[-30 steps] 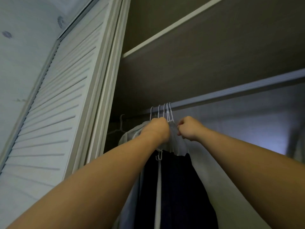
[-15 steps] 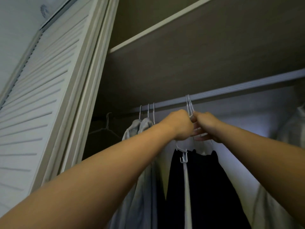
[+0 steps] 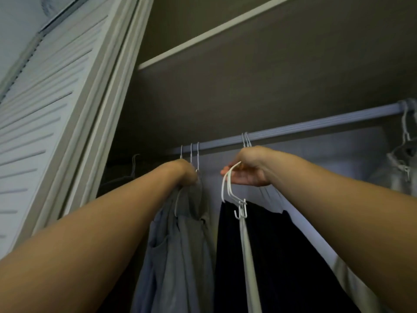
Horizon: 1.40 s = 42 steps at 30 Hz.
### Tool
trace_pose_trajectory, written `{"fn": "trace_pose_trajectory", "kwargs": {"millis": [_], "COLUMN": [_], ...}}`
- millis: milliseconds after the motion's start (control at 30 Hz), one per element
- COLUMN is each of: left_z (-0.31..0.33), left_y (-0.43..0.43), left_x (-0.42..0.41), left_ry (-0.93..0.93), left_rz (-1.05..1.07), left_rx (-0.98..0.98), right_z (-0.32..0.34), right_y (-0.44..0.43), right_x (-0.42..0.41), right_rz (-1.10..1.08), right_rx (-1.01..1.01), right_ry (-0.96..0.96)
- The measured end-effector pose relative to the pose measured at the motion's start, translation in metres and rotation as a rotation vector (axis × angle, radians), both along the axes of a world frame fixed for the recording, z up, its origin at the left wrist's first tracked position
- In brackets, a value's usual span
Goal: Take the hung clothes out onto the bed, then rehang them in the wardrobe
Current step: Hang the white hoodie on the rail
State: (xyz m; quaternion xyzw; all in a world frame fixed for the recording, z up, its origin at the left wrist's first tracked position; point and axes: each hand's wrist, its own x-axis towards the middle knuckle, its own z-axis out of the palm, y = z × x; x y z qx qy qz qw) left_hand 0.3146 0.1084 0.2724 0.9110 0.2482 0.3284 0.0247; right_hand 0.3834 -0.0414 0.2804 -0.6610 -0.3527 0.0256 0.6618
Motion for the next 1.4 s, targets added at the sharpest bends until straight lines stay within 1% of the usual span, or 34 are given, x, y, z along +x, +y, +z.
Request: {"fn": "trace_pose_trajectory", "kwargs": {"millis": [100, 133, 200, 267, 433, 467, 633, 767, 933, 1000, 1133, 1267, 1400], "left_z": [-0.004, -0.006, -0.009, -0.012, -0.017, -0.017, -0.011, -0.010, -0.015, -0.016, -0.020, -0.021, -0.020], "left_y": [0.006, 0.011, 0.023, 0.035, 0.040, 0.039, 0.036, 0.022, 0.013, 0.012, 0.022, 0.030, 0.032], "left_x": [0.004, 0.007, 0.015, 0.022, 0.020, 0.019, 0.021, 0.028, 0.031, 0.031, 0.032, 0.029, 0.024], "left_ry": [0.033, 0.030, 0.006, -0.058, -0.276, -0.279, -0.225, -0.241, -0.278, -0.278, -0.281, -0.269, -0.270], "left_rz": [0.010, 0.014, -0.011, -0.070, -0.274, -0.286, -0.344, -0.408, -0.518, -0.552, -0.586, -0.559, -0.517], "left_rx": [0.079, 0.070, 0.057, 0.058, -0.171, -0.181, -0.080, -0.003, 0.052, 0.067, 0.048, 0.031, -0.007], "right_z": [0.000, -0.001, -0.003, -0.006, -0.013, -0.013, -0.012, -0.013, -0.018, -0.020, -0.021, -0.021, -0.026], "right_y": [0.003, 0.003, 0.000, -0.002, -0.003, -0.001, 0.013, 0.022, 0.036, 0.043, 0.050, 0.048, 0.036], "right_x": [0.001, 0.002, 0.007, 0.011, 0.021, 0.023, 0.031, 0.023, 0.010, 0.012, 0.020, 0.020, 0.011], "right_rz": [-0.026, -0.025, -0.033, -0.049, -0.114, -0.122, -0.168, -0.170, -0.131, -0.148, -0.136, -0.096, -0.172], "right_rx": [0.121, 0.150, 0.191, 0.199, 0.131, 0.122, 0.079, 0.079, -0.008, -0.038, -0.016, 0.062, -0.026], "right_ry": [-0.018, -0.009, 0.020, 0.026, -0.056, -0.064, -0.092, -0.103, -0.213, -0.234, -0.208, -0.145, -0.171]}}
